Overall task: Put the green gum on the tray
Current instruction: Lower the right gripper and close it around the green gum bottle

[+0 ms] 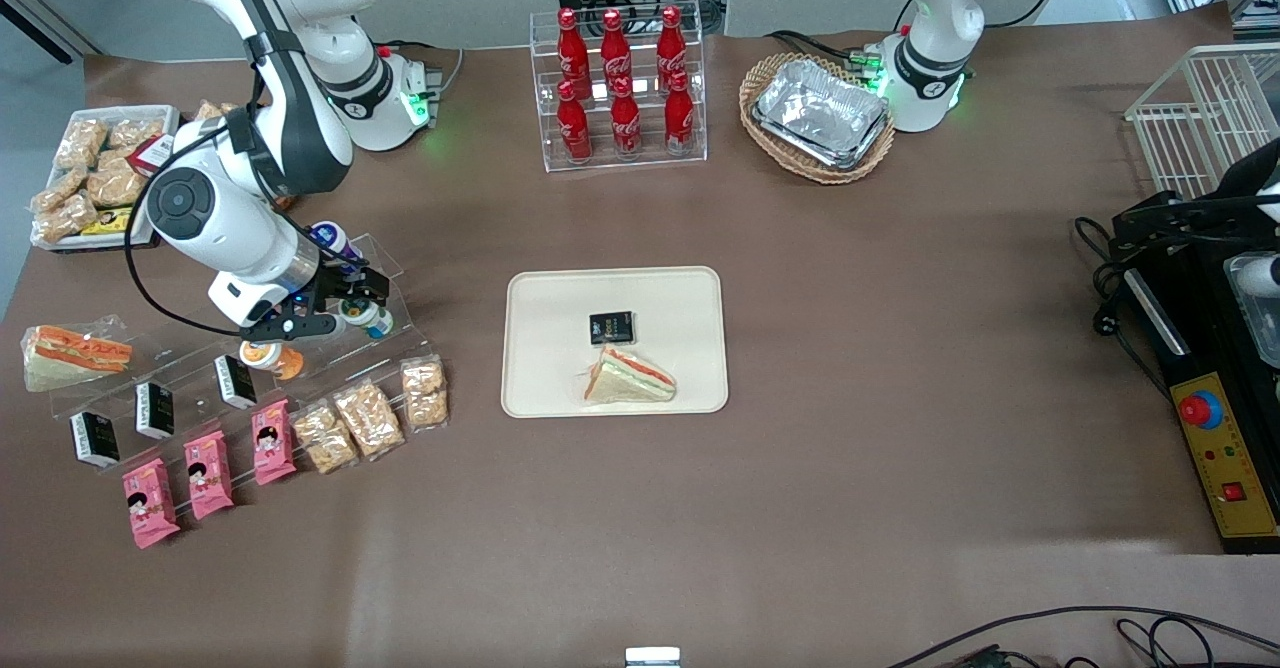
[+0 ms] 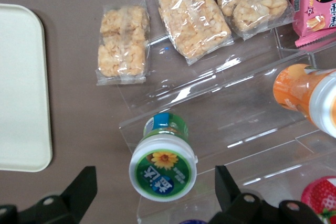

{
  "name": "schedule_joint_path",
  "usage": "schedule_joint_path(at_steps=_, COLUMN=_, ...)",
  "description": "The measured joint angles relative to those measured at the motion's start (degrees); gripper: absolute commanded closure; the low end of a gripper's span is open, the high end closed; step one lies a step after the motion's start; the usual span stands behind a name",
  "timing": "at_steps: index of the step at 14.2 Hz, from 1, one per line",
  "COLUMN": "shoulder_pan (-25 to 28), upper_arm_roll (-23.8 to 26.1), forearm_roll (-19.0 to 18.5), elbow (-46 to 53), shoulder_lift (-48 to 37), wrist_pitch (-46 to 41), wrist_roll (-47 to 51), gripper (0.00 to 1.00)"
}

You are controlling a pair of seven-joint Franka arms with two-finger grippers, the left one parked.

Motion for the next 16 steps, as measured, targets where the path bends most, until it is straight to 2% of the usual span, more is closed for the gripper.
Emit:
schedule_joint_path(at_steps=3, shoulder_pan=-0.1, upper_arm_roll=-0.1, forearm_roll=-0.1, elbow=-0.8, shoulder_lift=0.5, wrist_pitch=1.6, wrist_roll=-0.9, gripper=0.00)
schedule_joint_path(at_steps=7, shoulder_pan=-0.1, upper_arm_roll=-0.1, forearm_roll=-0.1, elbow=-2.4, shoulder_lift=1.0, wrist_pitch=4.1, wrist_roll=-1.1, gripper=0.06)
schedule_joint_path(at_steps=10, shoulder_pan=-0.1, upper_arm_roll=-0.1, forearm_roll=-0.1, elbow=-2.6, shoulder_lift=1.2, wrist_pitch=4.5, wrist_roll=-1.4, gripper=0.28)
schedule_joint_path(at_steps=13, shoulder_pan=-0.1, upper_arm_roll=-0.1, forearm_roll=-0.2, elbow=-2.6, shoulder_lift=1.2, wrist_pitch=4.9, wrist_roll=-2.5, gripper=0.61)
schedule_joint_path(at_steps=15, shoulder_pan=-0.2, upper_arm_roll=-0.2, forearm_roll=-0.2, elbow=-2.6, shoulder_lift=1.1, wrist_pitch=5.3, wrist_roll=-4.1, gripper=0.71)
schedule_joint_path(at_steps=16, shoulder_pan=-0.2, upper_arm_roll=-0.4, forearm_roll=-0.2, elbow=-2.6, shoulder_lift=1.1, wrist_pitch=5.4, wrist_roll=-4.8, gripper=0.72)
